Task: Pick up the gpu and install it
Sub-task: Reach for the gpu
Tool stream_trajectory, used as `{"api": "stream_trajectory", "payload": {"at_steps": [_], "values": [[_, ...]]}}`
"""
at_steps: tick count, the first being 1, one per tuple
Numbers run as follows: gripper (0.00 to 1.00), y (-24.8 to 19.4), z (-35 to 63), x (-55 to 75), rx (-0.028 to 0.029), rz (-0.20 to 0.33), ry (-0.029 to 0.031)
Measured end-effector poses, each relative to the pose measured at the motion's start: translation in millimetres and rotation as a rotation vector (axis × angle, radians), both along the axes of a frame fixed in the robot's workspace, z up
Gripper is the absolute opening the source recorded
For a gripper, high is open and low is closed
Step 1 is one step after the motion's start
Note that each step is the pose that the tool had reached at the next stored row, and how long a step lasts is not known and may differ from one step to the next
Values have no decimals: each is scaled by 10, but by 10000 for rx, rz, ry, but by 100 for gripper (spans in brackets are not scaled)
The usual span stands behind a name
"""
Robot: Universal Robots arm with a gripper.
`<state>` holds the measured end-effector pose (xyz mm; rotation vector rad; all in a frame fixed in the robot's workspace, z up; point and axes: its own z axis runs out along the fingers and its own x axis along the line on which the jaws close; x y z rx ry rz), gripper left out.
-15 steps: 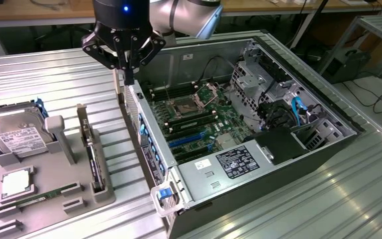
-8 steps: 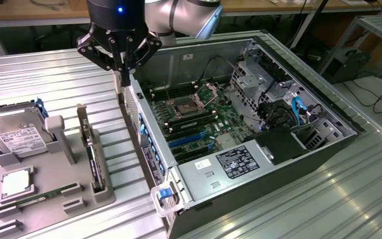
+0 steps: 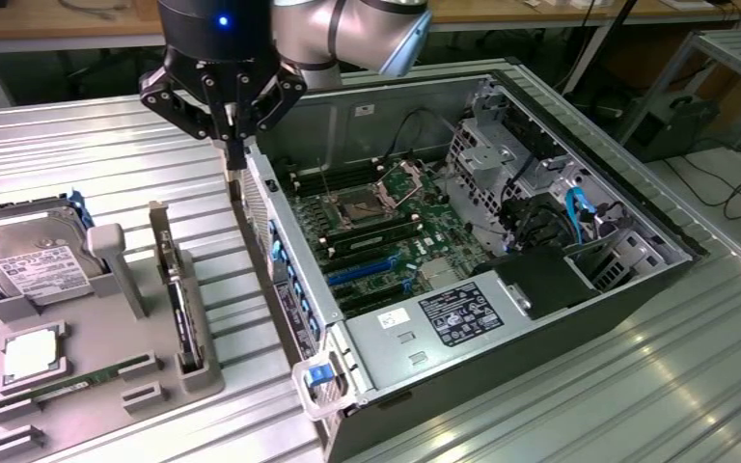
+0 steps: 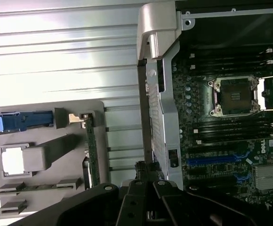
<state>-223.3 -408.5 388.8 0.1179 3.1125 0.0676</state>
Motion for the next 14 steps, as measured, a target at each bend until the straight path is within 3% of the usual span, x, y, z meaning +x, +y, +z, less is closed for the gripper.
{"api": "stream_trajectory", "payload": {"at_steps": [14], "values": [[11, -23, -8, -94, 0, 0, 1]]}}
